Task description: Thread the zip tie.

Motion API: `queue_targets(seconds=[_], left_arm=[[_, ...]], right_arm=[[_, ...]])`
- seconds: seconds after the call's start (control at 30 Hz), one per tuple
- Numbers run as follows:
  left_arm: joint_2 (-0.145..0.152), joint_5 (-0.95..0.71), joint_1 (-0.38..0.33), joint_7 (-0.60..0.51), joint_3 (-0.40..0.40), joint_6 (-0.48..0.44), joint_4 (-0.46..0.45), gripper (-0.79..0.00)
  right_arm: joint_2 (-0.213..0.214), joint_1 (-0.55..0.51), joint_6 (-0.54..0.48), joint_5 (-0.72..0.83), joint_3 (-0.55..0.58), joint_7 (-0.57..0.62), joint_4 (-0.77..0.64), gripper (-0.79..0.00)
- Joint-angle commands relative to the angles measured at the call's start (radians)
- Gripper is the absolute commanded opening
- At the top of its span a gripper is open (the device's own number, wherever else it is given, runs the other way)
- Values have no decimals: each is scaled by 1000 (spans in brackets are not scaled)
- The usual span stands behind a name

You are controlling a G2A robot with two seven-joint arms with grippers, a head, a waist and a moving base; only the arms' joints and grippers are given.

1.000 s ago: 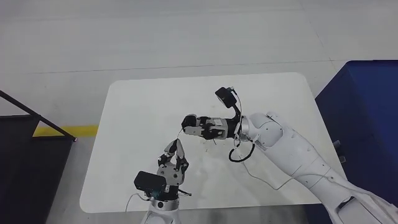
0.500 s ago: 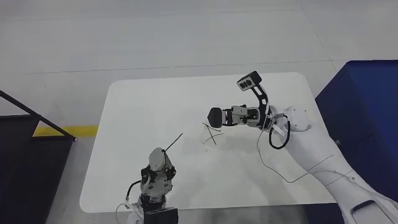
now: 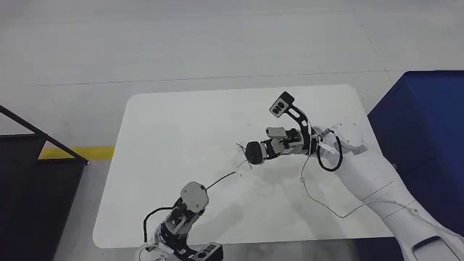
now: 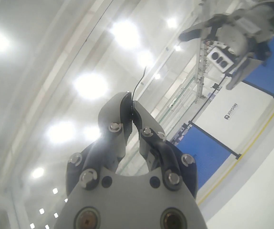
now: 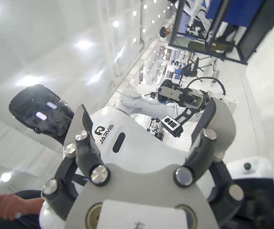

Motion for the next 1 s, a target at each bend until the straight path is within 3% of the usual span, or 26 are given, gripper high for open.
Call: queue_targets(seconds=[0.0, 0.13, 0.33, 0.37, 0.5, 0.6, 0.77, 0.87, 0.97], left_arm=[[0, 304, 10, -65, -27, -70, -21, -785], [-5, 493, 43, -186, -21, -161, -78, -785], [-2, 493, 36, -227, -13, -214, -91, -785], [-2, 493, 35, -233, -10, -220, -92, -785], [0, 493, 33, -276, -14, -248, -98, -785], [4, 493, 31, -285, -10, -269, -86, -785], [9, 493, 13, -310, 15, -293, -59, -785], [12, 493, 8, -329, 26, -298, -52, -785], [16, 493, 4, -349, 43, -304, -53, -785]], right_arm=[[4, -3, 40, -42, 3, -1, 0, 0], [3, -13, 36, -143, -7, -31, -21, 0], [-5, -28, 12, -205, -35, 2, -48, 0], [-6, -28, 8, -211, -35, 3, -46, -206], [-7, -36, -30, -215, -18, 14, -35, -209], [-7, -47, -44, -220, -10, 26, -35, -403], [-9, -64, -50, -237, -10, 36, -38, -468], [-10, -71, -49, -242, -10, 39, -39, -456], [-13, -77, -49, -256, -13, 38, -34, -493]])
